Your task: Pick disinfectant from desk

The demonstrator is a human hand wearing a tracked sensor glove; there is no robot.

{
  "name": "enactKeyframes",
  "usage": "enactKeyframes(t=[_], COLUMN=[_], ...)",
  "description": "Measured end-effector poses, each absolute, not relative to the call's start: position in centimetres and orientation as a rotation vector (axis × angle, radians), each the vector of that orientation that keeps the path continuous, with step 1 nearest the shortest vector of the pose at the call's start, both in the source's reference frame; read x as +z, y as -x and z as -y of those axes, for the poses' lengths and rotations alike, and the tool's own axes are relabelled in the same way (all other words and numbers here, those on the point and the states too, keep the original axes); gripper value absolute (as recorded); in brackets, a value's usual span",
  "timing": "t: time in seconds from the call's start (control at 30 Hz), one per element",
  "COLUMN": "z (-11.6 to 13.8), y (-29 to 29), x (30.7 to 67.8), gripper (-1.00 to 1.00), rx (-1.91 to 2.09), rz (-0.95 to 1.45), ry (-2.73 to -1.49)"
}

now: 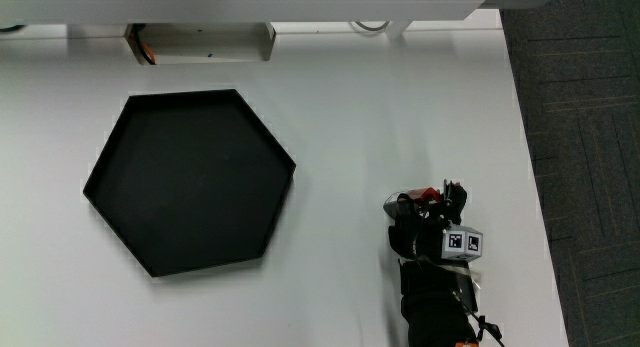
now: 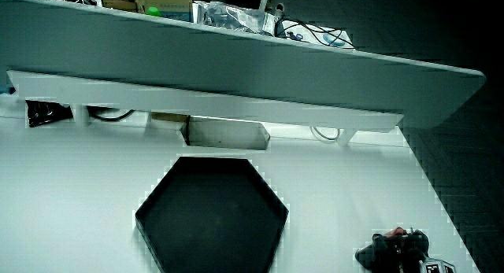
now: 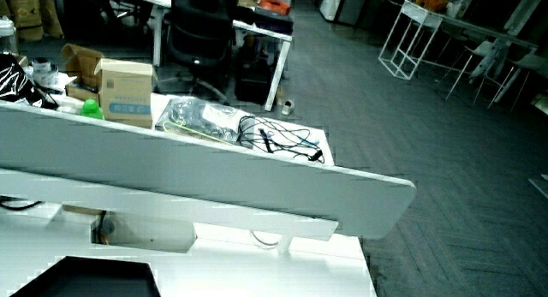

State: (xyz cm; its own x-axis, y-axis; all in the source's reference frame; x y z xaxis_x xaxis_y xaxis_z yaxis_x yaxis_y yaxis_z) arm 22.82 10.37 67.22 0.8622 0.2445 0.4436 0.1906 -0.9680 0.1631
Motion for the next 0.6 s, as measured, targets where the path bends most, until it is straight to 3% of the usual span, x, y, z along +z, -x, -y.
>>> enactKeyframes(t=[0.17,0.33,0.6], z=[-10.2,-10.1,-10.3], y=[-23.0,-22.8,-24.4], x=[67.1,66.3,65.6], gripper=[1.00,1.00,1.00], rx=[0.604,0.466,0.454], rz=[-0.299,-0.242,-0.257], ry=[-2.970,-3.006,-2.964])
